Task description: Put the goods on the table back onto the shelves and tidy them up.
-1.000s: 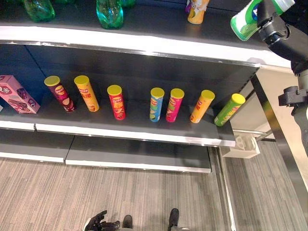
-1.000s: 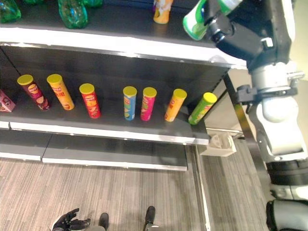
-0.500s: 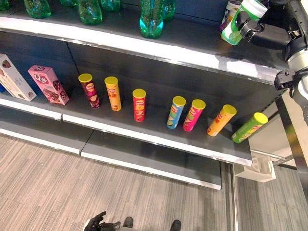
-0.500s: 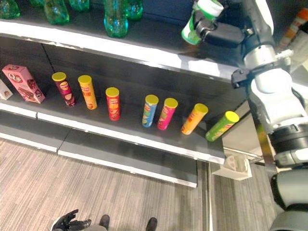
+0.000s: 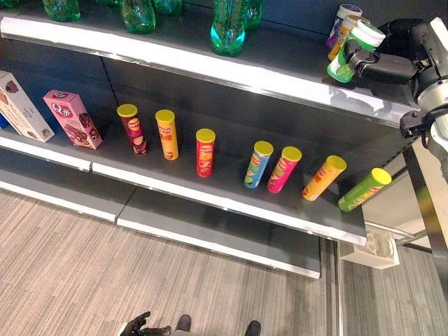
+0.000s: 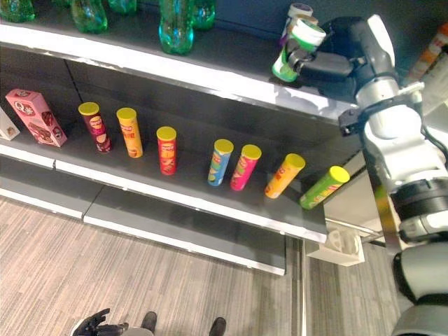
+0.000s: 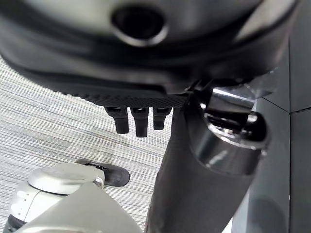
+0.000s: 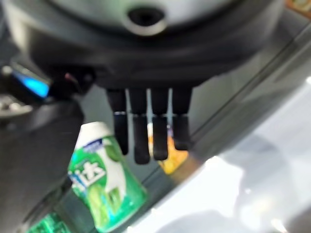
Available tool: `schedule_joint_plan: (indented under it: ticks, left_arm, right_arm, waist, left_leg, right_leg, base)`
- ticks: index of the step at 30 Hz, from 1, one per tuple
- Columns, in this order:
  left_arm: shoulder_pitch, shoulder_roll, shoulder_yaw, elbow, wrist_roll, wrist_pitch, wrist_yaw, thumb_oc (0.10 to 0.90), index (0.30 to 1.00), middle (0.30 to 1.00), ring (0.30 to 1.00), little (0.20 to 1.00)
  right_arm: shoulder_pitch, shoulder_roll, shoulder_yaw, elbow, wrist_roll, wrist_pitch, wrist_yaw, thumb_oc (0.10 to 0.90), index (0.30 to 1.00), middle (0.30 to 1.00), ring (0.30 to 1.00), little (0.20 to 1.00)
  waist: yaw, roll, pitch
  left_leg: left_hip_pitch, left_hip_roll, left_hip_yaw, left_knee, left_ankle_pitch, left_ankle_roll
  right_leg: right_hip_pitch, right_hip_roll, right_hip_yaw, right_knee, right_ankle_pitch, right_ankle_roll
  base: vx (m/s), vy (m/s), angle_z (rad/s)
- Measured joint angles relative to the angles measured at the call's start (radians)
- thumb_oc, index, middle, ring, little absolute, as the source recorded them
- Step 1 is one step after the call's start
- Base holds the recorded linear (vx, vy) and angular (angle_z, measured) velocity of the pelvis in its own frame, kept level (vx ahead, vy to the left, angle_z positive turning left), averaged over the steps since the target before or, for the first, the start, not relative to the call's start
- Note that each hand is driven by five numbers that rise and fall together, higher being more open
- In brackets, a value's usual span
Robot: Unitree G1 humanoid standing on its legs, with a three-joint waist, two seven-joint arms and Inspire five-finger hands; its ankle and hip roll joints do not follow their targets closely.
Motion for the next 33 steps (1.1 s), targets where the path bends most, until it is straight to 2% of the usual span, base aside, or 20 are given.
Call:
schedule_joint_plan:
  ticks: [7, 14, 32, 33]
  left_arm:
    - [0.000, 0.004, 0.000, 0.001, -0.007, 0.000, 0.014, 0.800, 0.900, 0.900, 0.900, 0.900]
    - [0.001, 0.013, 0.001, 0.006, -0.019, 0.000, 0.020, 0.800, 0.900, 0.900, 0.900, 0.900]
    - [0.000, 0.017, 0.000, 0.011, -0.020, -0.001, 0.021, 0.800, 0.900, 0.900, 0.900, 0.900]
    - [-0.003, 0.017, 0.000, 0.020, -0.020, -0.001, 0.021, 0.800, 0.900, 0.900, 0.900, 0.900]
  right_arm:
    - [0.000, 0.000, 0.000, 0.023, -0.002, 0.001, 0.000, 0.400, 0.300, 0.300, 0.300, 0.300]
    - [0.000, 0.000, 0.000, 0.093, -0.034, 0.005, -0.006, 0.400, 0.300, 0.300, 0.300, 0.300]
    - [-0.002, 0.010, 0.005, 0.090, -0.041, 0.005, -0.004, 0.400, 0.300, 0.300, 0.300, 0.300]
    - [-0.019, 0.010, 0.025, 0.102, -0.041, 0.005, -0.003, 0.507, 0.460, 0.460, 0.460, 0.460]
  waist:
    - [0.003, -0.009, 0.002]
    - [0.003, -0.033, 0.002]
    - [0.004, -0.041, 0.002]
    - [0.002, -0.041, 0.002]
  left_leg:
    - [-0.003, 0.001, 0.000, 0.000, 0.000, 0.000]
    - [-0.008, 0.002, 0.001, 0.000, 0.000, 0.000]
    - [-0.005, 0.002, 0.003, 0.000, 0.000, 0.000]
    - [-0.004, 0.002, 0.004, 0.000, 0.000, 0.000]
  right_leg:
    - [-0.003, 0.001, 0.000, 0.000, 0.000, 0.000]
    - [-0.007, 0.000, 0.000, 0.000, 0.000, 0.000]
    - [-0.006, 0.000, 0.003, 0.000, 0.000, 0.000]
    - [-0.006, 0.001, 0.003, 0.000, 0.000, 0.000]
  base:
    - [0.00, 0.000, 0.00]
    - [0.00, 0.000, 0.00]
    - [0.00, 0.000, 0.00]
    - [0.00, 0.000, 0.00]
